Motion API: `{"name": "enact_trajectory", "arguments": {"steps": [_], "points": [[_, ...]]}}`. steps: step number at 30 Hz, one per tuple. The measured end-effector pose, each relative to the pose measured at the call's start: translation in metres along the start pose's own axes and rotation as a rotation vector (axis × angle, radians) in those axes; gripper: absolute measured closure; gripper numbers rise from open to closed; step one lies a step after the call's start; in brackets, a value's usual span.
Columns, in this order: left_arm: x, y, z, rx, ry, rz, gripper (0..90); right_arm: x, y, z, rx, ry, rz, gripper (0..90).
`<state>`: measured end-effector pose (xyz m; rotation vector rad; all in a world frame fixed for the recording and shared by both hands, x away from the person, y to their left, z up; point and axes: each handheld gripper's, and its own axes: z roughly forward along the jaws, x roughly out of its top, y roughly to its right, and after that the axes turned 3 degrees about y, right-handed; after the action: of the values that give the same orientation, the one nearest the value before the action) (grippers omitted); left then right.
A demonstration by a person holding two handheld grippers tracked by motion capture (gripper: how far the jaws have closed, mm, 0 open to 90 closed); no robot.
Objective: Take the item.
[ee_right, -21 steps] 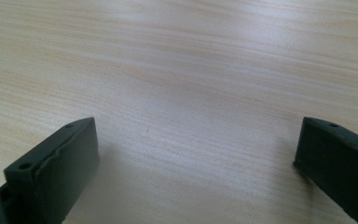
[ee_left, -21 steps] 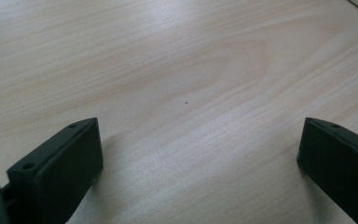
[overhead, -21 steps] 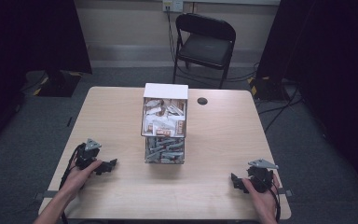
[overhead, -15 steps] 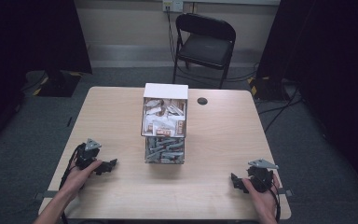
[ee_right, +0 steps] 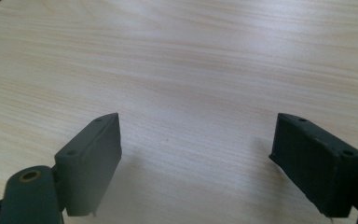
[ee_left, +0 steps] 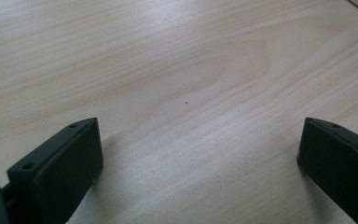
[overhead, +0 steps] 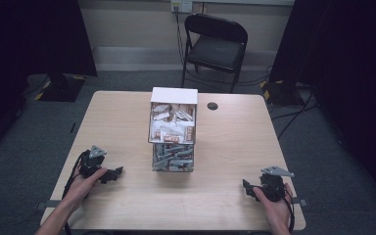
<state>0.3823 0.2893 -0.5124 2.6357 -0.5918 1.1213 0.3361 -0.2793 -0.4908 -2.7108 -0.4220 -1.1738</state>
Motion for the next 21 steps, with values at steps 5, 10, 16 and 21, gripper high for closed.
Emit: {"name": "enact_trajectory", "arguments": {"steps": [5, 10, 16, 21], "points": [[0.0, 0.0, 0.0, -0.001, 0.0, 0.0, 0.0, 0.003, -0.006, -0.002, 0.028, 0.021, -0.018, 18.8], [0.0, 0.0, 0.0, 0.001, 0.001, 0.001, 0.0, 0.007, -0.009, -0.006, 0.056, 0.059, -0.026, 21.7], [0.0, 0.0, 0.0, 0.0, 0.0, 0.0, 0.0, 0.011, -0.013, -0.012, 0.087, 0.096, -0.019, 27.2], [0.0, 0.0, 0.0, -0.001, -0.001, 0.0, 0.0, 0.015, -0.019, -0.016, 0.125, 0.125, -0.025, 32.2]]}}
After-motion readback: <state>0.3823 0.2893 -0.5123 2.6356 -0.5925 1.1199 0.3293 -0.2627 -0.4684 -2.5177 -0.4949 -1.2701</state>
